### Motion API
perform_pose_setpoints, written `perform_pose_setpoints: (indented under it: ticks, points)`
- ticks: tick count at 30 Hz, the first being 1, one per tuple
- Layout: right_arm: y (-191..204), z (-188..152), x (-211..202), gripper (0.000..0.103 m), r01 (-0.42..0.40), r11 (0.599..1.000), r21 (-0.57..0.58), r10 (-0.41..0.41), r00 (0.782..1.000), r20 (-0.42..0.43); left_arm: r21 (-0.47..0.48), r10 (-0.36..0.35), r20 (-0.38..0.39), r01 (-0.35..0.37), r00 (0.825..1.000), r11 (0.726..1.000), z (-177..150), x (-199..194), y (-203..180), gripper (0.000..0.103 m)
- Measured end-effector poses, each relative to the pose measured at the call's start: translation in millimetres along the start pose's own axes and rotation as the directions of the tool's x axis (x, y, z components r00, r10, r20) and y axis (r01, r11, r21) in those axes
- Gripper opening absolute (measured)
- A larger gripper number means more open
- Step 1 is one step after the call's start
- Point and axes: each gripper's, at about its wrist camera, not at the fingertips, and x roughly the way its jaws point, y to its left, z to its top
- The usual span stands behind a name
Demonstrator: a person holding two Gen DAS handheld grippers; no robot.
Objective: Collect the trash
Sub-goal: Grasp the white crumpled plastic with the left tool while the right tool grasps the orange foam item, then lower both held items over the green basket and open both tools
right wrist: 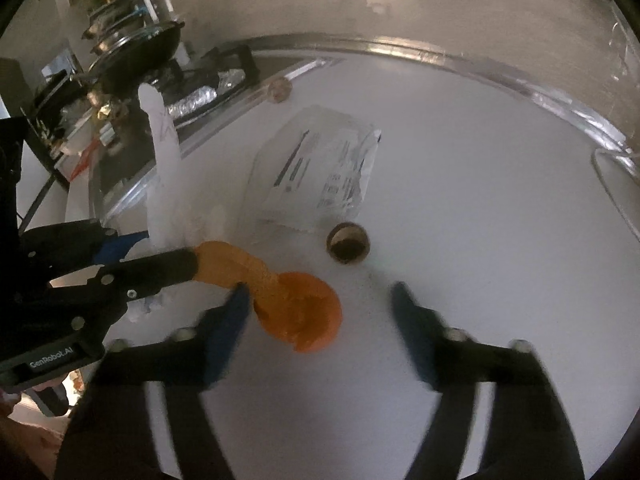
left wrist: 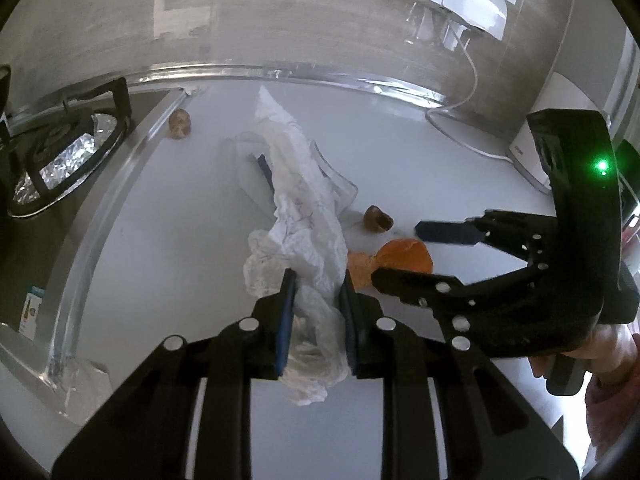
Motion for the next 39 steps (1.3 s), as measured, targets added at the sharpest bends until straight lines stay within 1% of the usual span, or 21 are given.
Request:
perform_pose_setpoints:
  ticks: [1, 2, 3, 4, 7, 8, 11, 16, 19, 24, 25, 28, 33, 35, 39]
  points:
    - [0.2, -0.3, -0.9, 0.058, 0.000, 1.000, -0.001, 0.000, 1.000, 0.004, -0.003, -0.002, -0.002, 0.002, 1.000, 1.000, 0.5, 0.8, 0.6, 0.021]
    - [0.5, 0.1, -1.8, 0.046, -0.005, 1.000, -0.002, 0.005, 1.000, 0.003, -0.005, -0.003, -0.003, 0.003, 1.000, 1.000, -0.1, 0.8, 0.8, 0.021]
    - [0.6, -0.1, -3.3, 0.033, -0.020, 1.000, 0.001, 0.020, 1.000, 0.000, -0.006, -0.004, -0.006, 0.004, 1.000, 1.000, -0.5, 0.7, 1.0, 0.021]
    - [1.8, 0.8, -5.5, 0.028, -0.034, 0.999, 0.007, 0.034, 0.999, 0.002, -0.010, -0.005, -0.006, 0.005, 1.000, 1.000, -0.9, -0.4, 1.4, 0.021]
    - [7.7, 0.7, -17.3, 0.023, -0.027, 1.000, -0.005, 0.027, 1.000, 0.013, -0.014, -0.006, 0.001, 0.006, 1.000, 1.000, -1.8, -6.6, 3.2, 0.021]
    - [9.2, 0.5, -20.5, 0.019, -0.030, 1.000, -0.003, 0.030, 0.999, 0.017, -0.018, -0.007, 0.006, 0.007, 1.000, 1.000, -2.6, -11.2, 4.1, 0.021]
    - [20.4, -3.2, -40.7, 0.018, -0.051, 0.999, 0.004, 0.051, 0.998, 0.034, -0.027, -0.012, 0.025, 0.013, 1.000, 1.000, -7.2, -30.5, 8.5, 0.021]
    - [64.5, -19.3, -75.2, 0.018, -0.078, 0.996, -0.039, 0.080, 0.995, 0.061, -0.034, -0.008, 0.074, 0.010, 0.997, 0.999, -27.6, -83.9, 17.1, 0.021]
    - [102.0, -34.7, -89.1, 0.018, -0.111, 0.991, -0.069, 0.115, 0.992, 0.059, -0.025, 0.013, 0.082, -0.011, 0.997, 1.000, -52.5, -117.7, 23.5, 0.021]
    - [160.6, -59.9, -94.7, 0.018, -0.175, 0.978, -0.112, 0.178, 0.984, 0.011, -0.002, 0.073, 0.076, -0.073, 0.994, 0.997, -103.7, -168.7, 34.4, 0.021]
    - [175.4, -68.0, -92.6, 0.018, -0.199, 0.973, -0.118, 0.200, 0.980, -0.010, -0.007, 0.091, 0.067, -0.090, 0.994, 0.996, -118.9, -179.5, 38.8, 0.021]
    - [203.9, -87.1, -86.4, 0.018, -0.236, 0.962, -0.137, 0.230, 0.972, -0.056, -0.030, 0.126, 0.029, -0.125, 0.992, 0.992, -159.6, -202.1, 50.2, 0.022]
    - [240.8, -112.5, -71.0, 0.018, -0.267, 0.946, -0.183, 0.244, 0.960, -0.139, -0.094, 0.186, -0.041, -0.189, 0.982, 0.977, -222.0, -218.0, 68.2, 0.022]
    - [250.2, -120.4, -71.7, 0.018, -0.270, 0.941, -0.205, 0.241, 0.958, -0.157, -0.129, 0.195, -0.054, -0.201, 0.979, 0.971, -237.6, -218.3, 72.5, 0.022]
    - [259.7, -128.2, -82.3, 0.018, -0.268, 0.932, -0.243, 0.233, 0.959, -0.162, -0.180, 0.198, -0.072, -0.208, 0.978, 0.961, -262.7, -210.5, 78.6, 0.022]
